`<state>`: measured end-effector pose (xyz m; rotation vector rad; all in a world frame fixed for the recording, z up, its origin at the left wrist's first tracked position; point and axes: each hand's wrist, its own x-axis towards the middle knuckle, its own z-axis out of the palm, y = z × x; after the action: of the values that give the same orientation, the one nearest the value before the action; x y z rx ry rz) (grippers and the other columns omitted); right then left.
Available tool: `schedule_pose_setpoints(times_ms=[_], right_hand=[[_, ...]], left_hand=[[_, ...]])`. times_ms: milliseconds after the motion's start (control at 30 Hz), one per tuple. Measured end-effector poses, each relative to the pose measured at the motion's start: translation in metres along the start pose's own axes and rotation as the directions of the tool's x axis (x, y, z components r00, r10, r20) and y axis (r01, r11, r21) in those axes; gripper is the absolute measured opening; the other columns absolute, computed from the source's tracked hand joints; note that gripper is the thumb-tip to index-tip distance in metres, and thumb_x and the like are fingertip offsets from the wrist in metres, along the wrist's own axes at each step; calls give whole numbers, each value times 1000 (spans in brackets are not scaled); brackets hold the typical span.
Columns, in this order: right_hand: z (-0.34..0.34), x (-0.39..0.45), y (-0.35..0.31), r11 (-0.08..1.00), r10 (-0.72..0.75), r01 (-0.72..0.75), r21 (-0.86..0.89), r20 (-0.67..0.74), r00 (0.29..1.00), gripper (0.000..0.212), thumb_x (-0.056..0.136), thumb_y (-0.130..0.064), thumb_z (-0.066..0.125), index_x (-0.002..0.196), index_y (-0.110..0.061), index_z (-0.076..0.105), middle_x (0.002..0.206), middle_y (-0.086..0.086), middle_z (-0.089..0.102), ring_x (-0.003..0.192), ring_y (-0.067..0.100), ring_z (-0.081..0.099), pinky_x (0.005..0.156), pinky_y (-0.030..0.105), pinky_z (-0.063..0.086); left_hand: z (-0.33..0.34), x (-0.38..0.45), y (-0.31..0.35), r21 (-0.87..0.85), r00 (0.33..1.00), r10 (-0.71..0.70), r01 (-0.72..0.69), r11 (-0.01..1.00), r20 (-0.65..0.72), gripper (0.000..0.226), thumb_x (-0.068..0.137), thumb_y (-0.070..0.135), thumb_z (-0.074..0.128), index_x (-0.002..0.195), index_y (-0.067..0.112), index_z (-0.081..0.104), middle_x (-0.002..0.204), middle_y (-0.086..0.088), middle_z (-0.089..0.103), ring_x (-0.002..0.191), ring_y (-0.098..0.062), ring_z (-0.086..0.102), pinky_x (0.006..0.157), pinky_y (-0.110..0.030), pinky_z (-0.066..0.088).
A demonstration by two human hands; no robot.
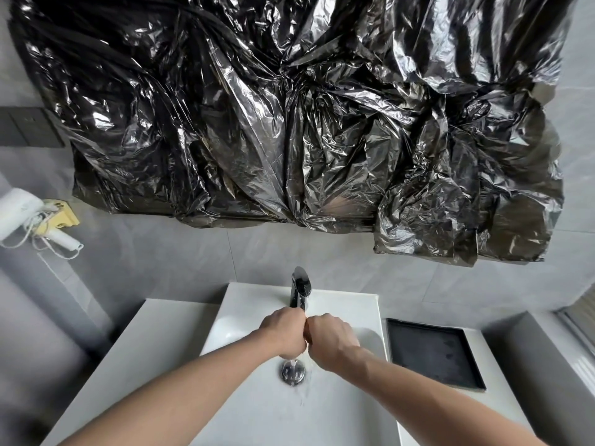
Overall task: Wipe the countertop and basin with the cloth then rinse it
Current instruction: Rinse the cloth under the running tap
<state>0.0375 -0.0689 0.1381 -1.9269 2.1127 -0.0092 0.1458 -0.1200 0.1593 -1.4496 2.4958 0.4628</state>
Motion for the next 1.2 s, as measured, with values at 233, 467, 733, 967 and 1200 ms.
schedule_pose_setpoints(times_ms=[233,467,733,967,1200], right_hand=[[-26,5,20,922,56,-97,376,117,991,21,78,-31,69,68,-22,53,71,-1,60,71,25,58,58,31,42],[-63,-12,22,610,-261,-306,731,550,794,45,85,-15,69,62,-29,33,58,-6,25,49,11,18,47,26,9],[-44,2,1,960,50,-80,267,119,992,18,86,-12,54,71,-19,47,71,-2,51,65,23,52,50,25,37],[-33,8,13,991,-51,40,-131,-82,995,24,83,-4,54,97,-19,68,101,12,71,81,38,58,69,35,41],[-24,7,29,946,-259,223,-237,-133,957,15,87,-17,55,95,-23,65,96,11,75,86,42,67,65,37,38]], left_hand=[[-1,-15,-19,-60,893,236,-279,958,-383,31,79,12,49,105,28,46,105,3,63,97,-28,60,69,-35,42],[6,-11,-38,388,622,649,-520,761,-438,60,78,30,63,134,27,43,119,8,53,103,-13,52,88,-26,45],[-32,2,-5,409,909,305,-173,896,-285,15,85,12,58,98,17,63,95,-9,71,90,-36,67,65,-35,35],[-19,13,9,-69,998,-61,58,996,-33,11,75,13,54,85,14,58,85,-3,63,71,-26,60,52,-29,39],[-15,10,11,-403,955,-25,149,903,297,17,67,16,60,79,19,49,62,-1,35,47,-18,27,49,-25,19]])
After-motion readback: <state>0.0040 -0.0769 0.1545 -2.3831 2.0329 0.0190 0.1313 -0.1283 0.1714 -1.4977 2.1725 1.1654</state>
